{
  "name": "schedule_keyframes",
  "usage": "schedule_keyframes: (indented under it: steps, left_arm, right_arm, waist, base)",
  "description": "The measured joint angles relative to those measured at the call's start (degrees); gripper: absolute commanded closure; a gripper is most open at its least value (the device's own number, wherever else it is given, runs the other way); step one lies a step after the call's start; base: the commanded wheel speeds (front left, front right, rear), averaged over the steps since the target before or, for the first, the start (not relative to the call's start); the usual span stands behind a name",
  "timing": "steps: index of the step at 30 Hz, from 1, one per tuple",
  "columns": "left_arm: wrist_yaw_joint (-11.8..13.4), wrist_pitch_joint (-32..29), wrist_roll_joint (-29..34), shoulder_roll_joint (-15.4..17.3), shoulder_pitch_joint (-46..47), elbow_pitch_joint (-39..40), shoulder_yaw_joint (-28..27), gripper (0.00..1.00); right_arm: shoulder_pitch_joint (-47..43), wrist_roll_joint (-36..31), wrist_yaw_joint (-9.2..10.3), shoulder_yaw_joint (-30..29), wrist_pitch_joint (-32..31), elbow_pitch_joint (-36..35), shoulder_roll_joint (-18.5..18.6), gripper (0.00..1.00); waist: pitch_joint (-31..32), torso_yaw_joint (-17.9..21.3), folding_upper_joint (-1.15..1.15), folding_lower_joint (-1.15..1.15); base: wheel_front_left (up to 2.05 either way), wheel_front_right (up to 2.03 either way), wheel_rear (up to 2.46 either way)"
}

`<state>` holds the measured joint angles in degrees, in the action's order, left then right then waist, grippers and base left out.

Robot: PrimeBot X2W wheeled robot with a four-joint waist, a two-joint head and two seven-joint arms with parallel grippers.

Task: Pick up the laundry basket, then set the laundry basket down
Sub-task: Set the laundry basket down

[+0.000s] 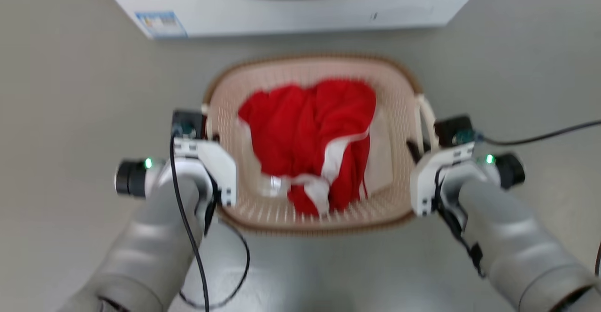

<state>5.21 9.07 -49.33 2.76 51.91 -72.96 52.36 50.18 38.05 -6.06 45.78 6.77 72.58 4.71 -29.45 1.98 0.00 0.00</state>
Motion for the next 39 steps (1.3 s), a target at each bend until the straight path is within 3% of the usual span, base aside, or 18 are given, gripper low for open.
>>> schedule_keyframes:
  steps: [8, 18, 39]
  left_arm:
    - [0.6, 1.6, 0.5, 0.2, 8.7, -0.2, -0.2, 1.00]
    - [1.2, 3.2, 0.6, 0.4, 14.6, -0.4, -0.6, 1.00]
    - [1.4, 4.1, 0.5, 0.4, 17.0, -0.9, -1.0, 1.00]
  right_arm:
    - [8.4, -3.4, -0.25, -3.1, 3.8, 2.1, 0.2, 1.00]
    - [13.4, -7.0, -0.48, -7.0, 5.9, 2.2, 0.8, 1.00]
    - [14.7, -13.7, -0.54, -14.5, 6.9, 2.1, 0.7, 1.00]
  waist:
    - [-11.0, -0.8, 0.00, 0.00]
    - [-19.8, -1.1, 0.00, 0.00]
    - [-23.8, -1.0, 0.00, 0.00]
  base:
    - [0.00, 0.00, 0.00]
    - [0.00, 0.00, 0.00]
    - [0.00, 0.00, 0.00]
